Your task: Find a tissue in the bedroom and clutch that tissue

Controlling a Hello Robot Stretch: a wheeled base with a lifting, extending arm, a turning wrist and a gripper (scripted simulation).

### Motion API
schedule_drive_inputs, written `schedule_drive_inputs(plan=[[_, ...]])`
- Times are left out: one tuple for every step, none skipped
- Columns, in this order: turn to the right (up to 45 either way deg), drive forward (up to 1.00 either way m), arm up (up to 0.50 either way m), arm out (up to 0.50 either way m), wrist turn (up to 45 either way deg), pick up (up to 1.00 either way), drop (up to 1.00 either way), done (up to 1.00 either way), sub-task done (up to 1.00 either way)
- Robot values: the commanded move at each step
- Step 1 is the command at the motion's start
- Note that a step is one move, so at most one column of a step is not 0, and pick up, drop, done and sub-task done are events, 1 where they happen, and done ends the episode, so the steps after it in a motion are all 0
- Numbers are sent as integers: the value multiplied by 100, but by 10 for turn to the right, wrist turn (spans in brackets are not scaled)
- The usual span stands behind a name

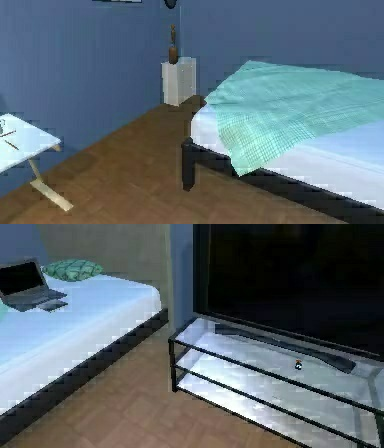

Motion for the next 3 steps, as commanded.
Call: schedule_drive_inputs(plan=[[-450, 0, 0, 0, 0, 0, 0, 0, 0], [-450, 0, 0, 0, 0, 0, 0, 0, 0], [-450, 0, 0, 0, 0, 0, 0, 0, 0]])
